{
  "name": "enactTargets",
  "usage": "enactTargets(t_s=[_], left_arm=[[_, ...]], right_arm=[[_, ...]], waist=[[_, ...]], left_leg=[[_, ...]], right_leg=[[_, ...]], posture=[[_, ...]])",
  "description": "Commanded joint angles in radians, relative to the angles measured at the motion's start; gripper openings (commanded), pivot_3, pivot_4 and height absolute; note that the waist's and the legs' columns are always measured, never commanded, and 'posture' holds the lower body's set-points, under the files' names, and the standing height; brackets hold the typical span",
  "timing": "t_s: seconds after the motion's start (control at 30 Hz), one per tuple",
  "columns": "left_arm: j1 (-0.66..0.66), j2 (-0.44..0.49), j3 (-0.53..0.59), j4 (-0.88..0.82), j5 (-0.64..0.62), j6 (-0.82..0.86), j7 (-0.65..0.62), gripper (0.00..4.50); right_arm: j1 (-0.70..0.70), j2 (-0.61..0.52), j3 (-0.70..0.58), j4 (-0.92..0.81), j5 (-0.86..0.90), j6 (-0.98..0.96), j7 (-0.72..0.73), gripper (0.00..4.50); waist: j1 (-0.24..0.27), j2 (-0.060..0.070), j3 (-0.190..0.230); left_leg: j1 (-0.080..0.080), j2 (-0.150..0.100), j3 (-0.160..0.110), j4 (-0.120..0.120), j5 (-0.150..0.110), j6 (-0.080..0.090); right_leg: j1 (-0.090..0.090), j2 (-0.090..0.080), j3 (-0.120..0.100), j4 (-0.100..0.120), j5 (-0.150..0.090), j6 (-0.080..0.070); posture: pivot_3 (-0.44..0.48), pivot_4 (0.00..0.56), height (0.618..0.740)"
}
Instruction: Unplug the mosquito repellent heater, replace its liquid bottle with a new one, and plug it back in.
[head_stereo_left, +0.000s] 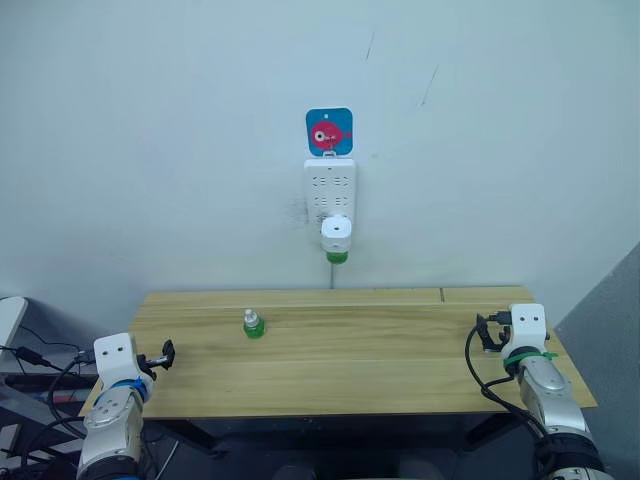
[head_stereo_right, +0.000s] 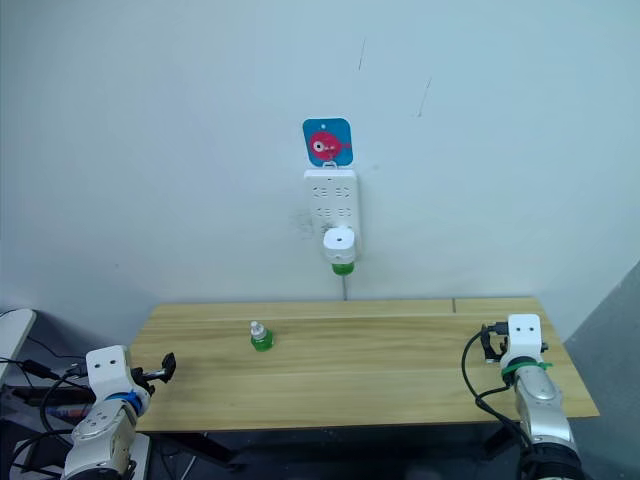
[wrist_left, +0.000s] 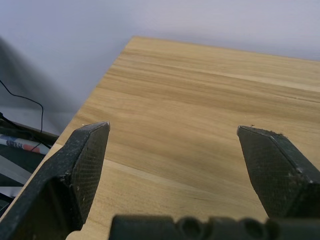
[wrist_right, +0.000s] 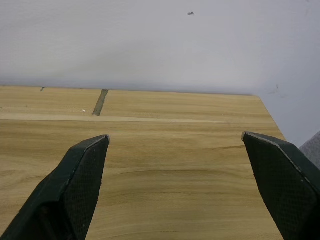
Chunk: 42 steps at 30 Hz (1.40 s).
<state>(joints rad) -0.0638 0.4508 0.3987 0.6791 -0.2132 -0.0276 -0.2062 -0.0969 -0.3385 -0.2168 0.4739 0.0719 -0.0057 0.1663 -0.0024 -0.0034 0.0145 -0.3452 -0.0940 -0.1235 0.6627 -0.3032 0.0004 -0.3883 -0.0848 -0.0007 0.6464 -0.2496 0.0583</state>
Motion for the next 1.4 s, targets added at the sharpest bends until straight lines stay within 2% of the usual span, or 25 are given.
enactTargets(t_s=[0.03, 0.17, 0.5, 0.67, 0.83, 0.87, 0.93, 1.0, 1.2, 1.4], left_arm=[[-0.018, 0.033, -0.004, 0.011, 0.027, 0.002, 0.024, 4.50], [-0.029, 0.035, 0.011, 0.030, 0.021, -0.011, 0.037, 4.50], [-0.008, 0.036, 0.021, -0.024, -0.029, -0.005, -0.035, 4.50], [0.069, 0.078, 0.012, -0.224, -0.078, 0.026, -0.175, 4.50], [0.111, 0.178, 0.000, -0.544, -0.214, 0.163, -0.398, 4.50], [0.093, 0.199, 0.001, -0.597, -0.249, 0.207, -0.424, 4.50], [0.046, 0.232, -0.003, -0.667, -0.302, 0.288, -0.456, 4.10], [-0.058, 0.268, -0.059, -0.695, -0.303, 0.348, -0.492, 3.60], [-0.319, 0.249, -0.205, -0.645, -0.258, 0.384, -0.557, 3.60], [-0.532, 0.173, -0.309, -0.412, -0.147, 0.293, -0.582, 3.60]], right_arm=[[-0.007, -0.013, -0.024, -0.049, 0.012, -0.014, -0.009, 4.46], [-0.015, -0.018, -0.020, -0.053, 0.009, -0.010, -0.006, 4.46], [-0.025, -0.025, -0.002, -0.077, 0.001, 0.006, 0.009, 4.46], [-0.012, -0.037, 0.018, -0.179, 0.011, 0.050, 0.060, 4.46], [-0.012, -0.096, 0.082, -0.454, 0.131, 0.213, 0.282, 4.46], [-0.024, -0.106, 0.088, -0.523, 0.173, 0.268, 0.313, 4.46], [-0.053, -0.122, 0.100, -0.631, 0.234, 0.362, 0.353, 4.50], [-0.127, -0.133, 0.132, -0.757, 0.313, 0.477, 0.389, 4.50], [-0.340, -0.124, 0.233, -0.918, 0.414, 0.686, 0.406, 4.50], [-0.488, -0.047, 0.319, -0.900, 0.380, 0.772, 0.337, 4.50]], waist=[[0.000, 0.000, 0.000], [0.000, 0.000, 0.000], [-0.001, 0.000, 0.001], [-0.006, 0.003, 0.010], [-0.008, 0.005, 0.036], [-0.008, 0.007, 0.039], [-0.008, 0.010, 0.045], [-0.009, 0.011, 0.053], [-0.028, 0.003, 0.067], [-0.039, -0.001, 0.076]], left_leg=[[0.000, 0.000, 0.000, 0.000, 0.000, 0.000], [0.000, 0.000, 0.000, 0.000, 0.000, 0.000], [0.000, 0.000, 0.000, 0.000, 0.000, 0.000], [0.000, 0.000, 0.001, -0.001, 0.000, 0.000], [-0.001, 0.001, 0.002, 0.000, 0.000, 0.001], [-0.001, 0.001, 0.002, 0.000, 0.000, 0.001], [-0.001, 0.002, 0.002, 0.000, 0.000, 0.001], [-0.001, 0.001, 0.002, 0.000, 0.000, 0.001], [-0.002, 0.002, 0.002, 0.000, 0.000, 0.000], [-0.007, 0.003, 0.002, 0.000, 0.002, -0.003]], right_leg=[[0.000, 0.000, 0.000, 0.000, 0.000, 0.000], [0.000, 0.001, 0.000, 0.000, 0.000, 0.000], [0.000, 0.001, 0.002, 0.000, 0.000, 0.000], [0.000, 0.001, 0.006, 0.000, -0.001, 0.001], [0.000, 0.002, 0.009, 0.000, -0.002, 0.001], [0.000, 0.002, 0.009, 0.000, -0.002, 0.001], [0.000, 0.003, 0.009, -0.001, -0.002, 0.001], [0.000, 0.003, 0.009, -0.001, -0.002, 0.001], [0.000, 0.009, 0.013, 0.000, -0.002, 0.001], [-0.005, 0.008, 0.015, 0.000, -0.001, 0.001]], posture=[[-0.041, 0.007, 0.740], [-0.029, 0.011, 0.740], [-0.054, 0.034, 0.740], [-0.070, 0.055, 0.740], [-0.074, 0.083, 0.740], [-0.074, 0.083, 0.740], [-0.077, 0.089, 0.740], [-0.081, 0.091, 0.740], [-0.095, 0.099, 0.740], [-0.108, 0.125, 0.740]])
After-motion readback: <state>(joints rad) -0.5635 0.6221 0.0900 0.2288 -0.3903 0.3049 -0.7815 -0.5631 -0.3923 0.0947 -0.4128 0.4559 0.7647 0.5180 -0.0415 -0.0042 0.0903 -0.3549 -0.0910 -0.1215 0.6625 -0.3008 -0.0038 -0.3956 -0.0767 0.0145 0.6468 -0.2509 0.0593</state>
